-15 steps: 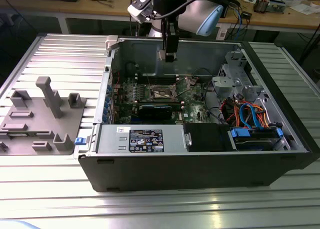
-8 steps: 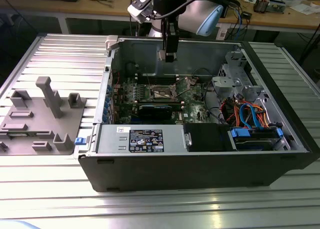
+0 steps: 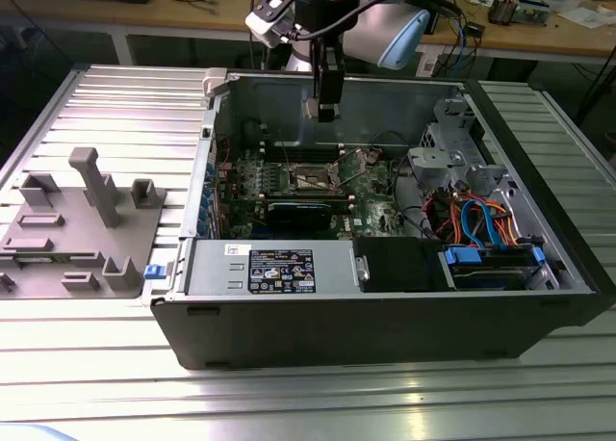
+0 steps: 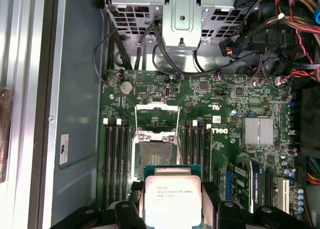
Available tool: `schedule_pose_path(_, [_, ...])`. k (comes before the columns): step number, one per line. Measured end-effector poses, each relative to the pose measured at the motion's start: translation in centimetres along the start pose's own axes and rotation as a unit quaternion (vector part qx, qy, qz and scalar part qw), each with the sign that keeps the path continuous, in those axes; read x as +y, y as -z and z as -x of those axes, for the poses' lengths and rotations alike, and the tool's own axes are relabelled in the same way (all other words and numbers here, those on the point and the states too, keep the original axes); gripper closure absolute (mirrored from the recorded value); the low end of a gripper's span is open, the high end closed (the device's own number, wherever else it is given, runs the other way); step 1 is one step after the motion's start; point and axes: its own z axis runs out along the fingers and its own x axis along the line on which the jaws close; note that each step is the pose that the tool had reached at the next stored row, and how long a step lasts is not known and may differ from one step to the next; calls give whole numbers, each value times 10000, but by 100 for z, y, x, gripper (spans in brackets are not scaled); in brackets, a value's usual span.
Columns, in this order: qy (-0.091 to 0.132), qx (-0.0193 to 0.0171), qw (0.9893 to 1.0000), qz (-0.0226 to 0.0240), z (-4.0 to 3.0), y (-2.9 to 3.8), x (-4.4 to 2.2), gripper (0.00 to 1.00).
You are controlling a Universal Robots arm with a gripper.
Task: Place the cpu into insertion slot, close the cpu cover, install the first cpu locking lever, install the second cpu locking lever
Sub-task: 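Place the cpu into insertion slot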
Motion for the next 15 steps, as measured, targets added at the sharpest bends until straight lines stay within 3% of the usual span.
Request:
schedule_pose_path(2, [1,-19,10000,-1,-1,-33,-2,46])
schedule_pose_path(5, [5,-78,10000,-4,-4,-80,-6,46])
schedule_pose_path(6, [10,-140,9999,-5,-8,-93,-7,46])
schedule_pose_path(15, [-8,-150,9999,-15,-64,-189,-4,46])
